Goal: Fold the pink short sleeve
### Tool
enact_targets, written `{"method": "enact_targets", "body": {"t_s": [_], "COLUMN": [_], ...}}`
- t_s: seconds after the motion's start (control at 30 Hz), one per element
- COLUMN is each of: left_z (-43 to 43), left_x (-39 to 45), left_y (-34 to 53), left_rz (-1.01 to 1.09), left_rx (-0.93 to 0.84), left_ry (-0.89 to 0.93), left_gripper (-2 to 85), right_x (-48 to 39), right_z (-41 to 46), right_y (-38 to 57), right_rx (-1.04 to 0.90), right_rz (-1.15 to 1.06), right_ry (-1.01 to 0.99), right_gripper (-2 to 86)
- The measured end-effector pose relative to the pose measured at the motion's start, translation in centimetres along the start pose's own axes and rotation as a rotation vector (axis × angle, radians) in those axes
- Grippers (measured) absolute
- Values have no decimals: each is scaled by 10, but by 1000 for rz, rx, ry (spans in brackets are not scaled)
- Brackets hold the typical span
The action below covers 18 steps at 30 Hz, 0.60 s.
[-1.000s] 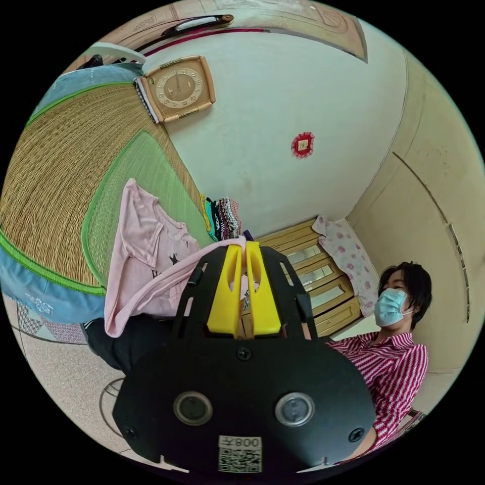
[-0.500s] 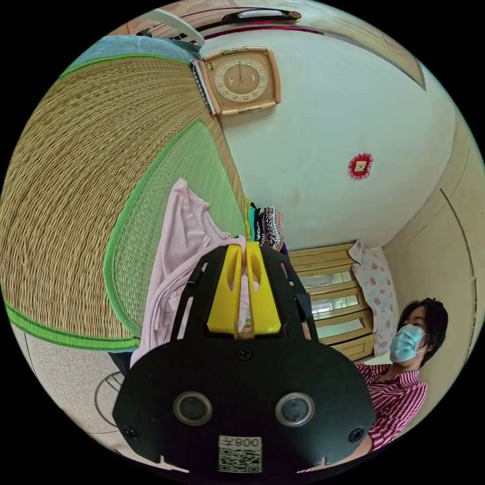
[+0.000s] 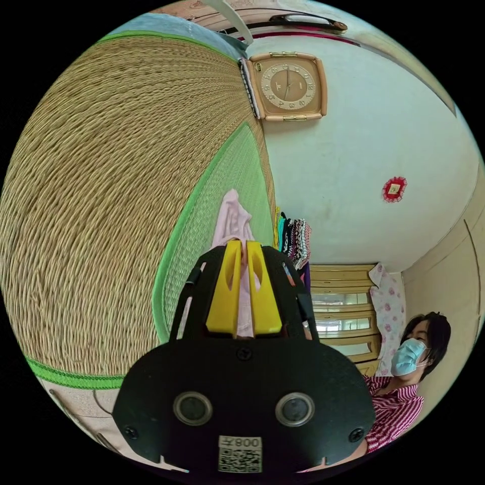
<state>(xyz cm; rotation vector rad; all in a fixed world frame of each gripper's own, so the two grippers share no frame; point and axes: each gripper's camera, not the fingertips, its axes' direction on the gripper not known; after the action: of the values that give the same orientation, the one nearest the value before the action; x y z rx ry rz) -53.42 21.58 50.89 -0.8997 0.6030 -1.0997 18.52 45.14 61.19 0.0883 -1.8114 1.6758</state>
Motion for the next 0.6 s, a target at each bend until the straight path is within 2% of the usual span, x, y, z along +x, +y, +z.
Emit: {"method": "enact_targets", "body": {"t_s": [0.17, 0.27, 0.37, 0.6], "left_z": [0, 8, 13, 57], "left_x": [21, 42, 60, 99], "left_y": [25, 54, 88, 127], "left_rz": [46, 110, 136, 269], "left_rx": [20, -23, -11, -161], "left_ry": [-32, -61, -142, -428], "left_gripper": [28, 42, 67, 91], "right_x": [22, 23, 26, 25], "right_z": [-11, 1, 27, 88], "right_y": [14, 35, 62, 112], "right_rx": [71, 49, 10, -19], "right_rz": [-20, -72, -112, -187], "right_ry": [-15, 15, 54, 233], "right_gripper": [2, 3, 5, 24]}}
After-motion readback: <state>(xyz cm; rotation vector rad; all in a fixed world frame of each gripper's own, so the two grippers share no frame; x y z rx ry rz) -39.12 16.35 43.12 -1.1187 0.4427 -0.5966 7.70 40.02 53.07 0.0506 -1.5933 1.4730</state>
